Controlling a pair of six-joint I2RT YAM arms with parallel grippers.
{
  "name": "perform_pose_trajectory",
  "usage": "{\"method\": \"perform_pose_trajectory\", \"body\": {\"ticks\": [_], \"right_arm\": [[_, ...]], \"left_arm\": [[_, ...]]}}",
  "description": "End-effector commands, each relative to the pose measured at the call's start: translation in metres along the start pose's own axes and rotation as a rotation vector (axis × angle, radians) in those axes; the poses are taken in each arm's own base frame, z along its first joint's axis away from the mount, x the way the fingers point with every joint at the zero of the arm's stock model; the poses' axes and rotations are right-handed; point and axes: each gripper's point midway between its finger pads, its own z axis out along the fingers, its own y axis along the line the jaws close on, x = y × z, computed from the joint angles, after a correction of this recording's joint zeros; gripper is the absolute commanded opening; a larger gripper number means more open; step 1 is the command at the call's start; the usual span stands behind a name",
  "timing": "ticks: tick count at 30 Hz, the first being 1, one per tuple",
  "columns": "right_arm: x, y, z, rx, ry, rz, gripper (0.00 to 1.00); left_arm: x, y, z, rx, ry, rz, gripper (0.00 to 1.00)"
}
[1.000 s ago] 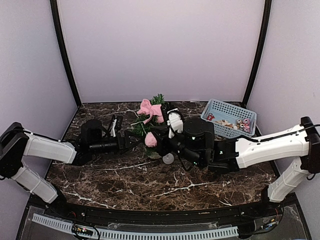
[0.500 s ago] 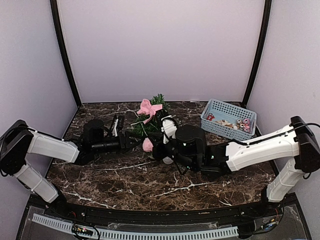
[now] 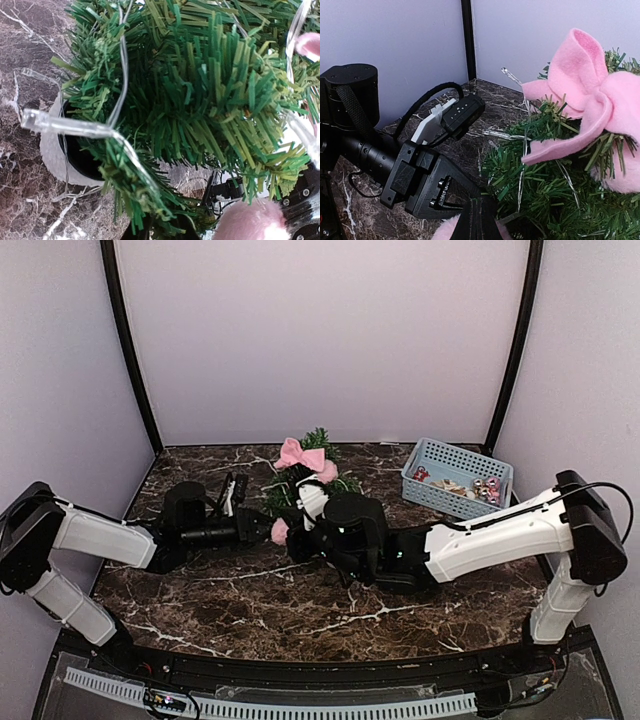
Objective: Decorate the small christmas tree
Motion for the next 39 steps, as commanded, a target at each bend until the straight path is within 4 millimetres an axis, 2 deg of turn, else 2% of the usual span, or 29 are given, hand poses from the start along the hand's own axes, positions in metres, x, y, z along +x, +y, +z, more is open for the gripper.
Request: {"method": "perform_pose_trajectory", "body": {"ticks": [1, 7, 25, 39], "right_arm": [[-0.014, 0.006, 0.01, 0.027, -0.048, -0.037, 0.0], [-0.016, 0.0, 0.02, 0.073, -0.059, -0.063, 0.0], [-0.033, -0.032, 0.025, 0.267, -0.211, -0.126, 0.0], [0.0, -0.048, 0.032, 0.387, -0.22, -0.247, 0.0]], "left_arm": [[-0.001, -0.014, -0.004, 0.046, -0.007, 0.032, 0.08], [0.0, -0.013, -0.005, 0.034, -0.006, 0.041, 0.0], [0.003, -0.014, -0.009, 0.035, 0.005, 0.038, 0.0], [0.004, -0.015, -0.01, 0.037, 0.009, 0.037, 0.0]]}}
